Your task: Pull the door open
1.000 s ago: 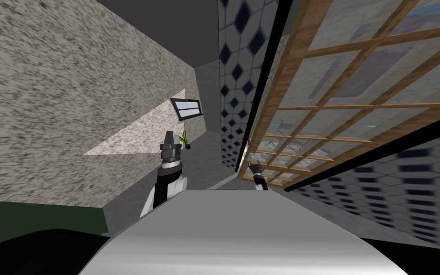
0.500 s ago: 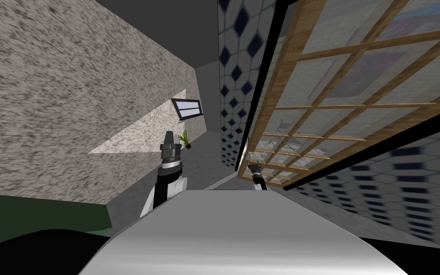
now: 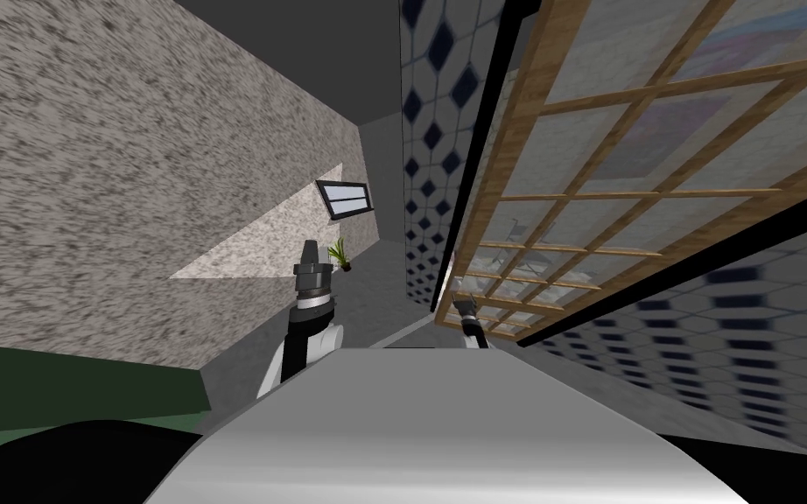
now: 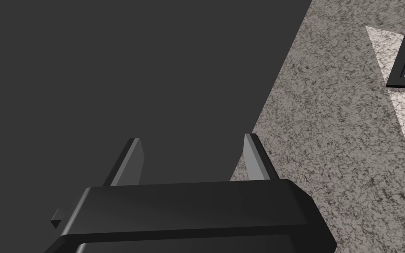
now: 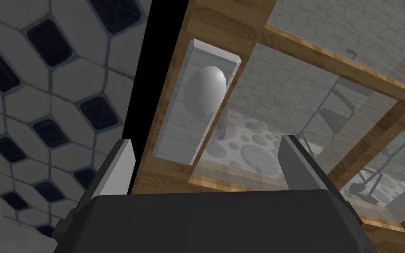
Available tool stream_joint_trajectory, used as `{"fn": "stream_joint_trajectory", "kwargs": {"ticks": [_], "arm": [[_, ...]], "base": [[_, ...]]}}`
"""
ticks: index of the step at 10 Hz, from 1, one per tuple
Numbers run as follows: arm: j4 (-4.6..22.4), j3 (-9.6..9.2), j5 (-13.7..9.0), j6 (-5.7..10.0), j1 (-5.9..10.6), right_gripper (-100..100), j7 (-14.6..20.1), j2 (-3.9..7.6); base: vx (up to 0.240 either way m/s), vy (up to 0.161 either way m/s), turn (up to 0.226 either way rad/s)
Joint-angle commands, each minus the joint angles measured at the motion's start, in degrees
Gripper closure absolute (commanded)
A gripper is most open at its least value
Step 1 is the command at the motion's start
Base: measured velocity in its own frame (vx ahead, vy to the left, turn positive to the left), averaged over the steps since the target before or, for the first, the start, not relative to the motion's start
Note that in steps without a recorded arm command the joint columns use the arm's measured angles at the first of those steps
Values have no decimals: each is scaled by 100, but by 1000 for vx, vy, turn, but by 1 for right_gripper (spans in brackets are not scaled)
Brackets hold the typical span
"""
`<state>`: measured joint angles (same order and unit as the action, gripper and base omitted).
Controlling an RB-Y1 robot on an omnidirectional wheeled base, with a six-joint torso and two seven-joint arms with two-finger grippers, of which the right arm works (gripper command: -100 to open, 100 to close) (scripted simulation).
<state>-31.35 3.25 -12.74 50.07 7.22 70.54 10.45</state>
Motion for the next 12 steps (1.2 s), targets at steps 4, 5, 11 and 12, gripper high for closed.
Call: {"fn": "stream_joint_trajectory", "kwargs": {"ticks": [4,5,11,12], "arm": [[-22,51,8,-35,35,-100,731,-97],[-22,51,8,-35,35,-100,799,-97],[-34,111,17,-68,85,-100,1701,-208],[-35,117,18,-72,90,-100,1787,-219]], "base": [[-46,-11,10],[-34,-7,3],[-42,-14,8],[-34,-8,6]]}}
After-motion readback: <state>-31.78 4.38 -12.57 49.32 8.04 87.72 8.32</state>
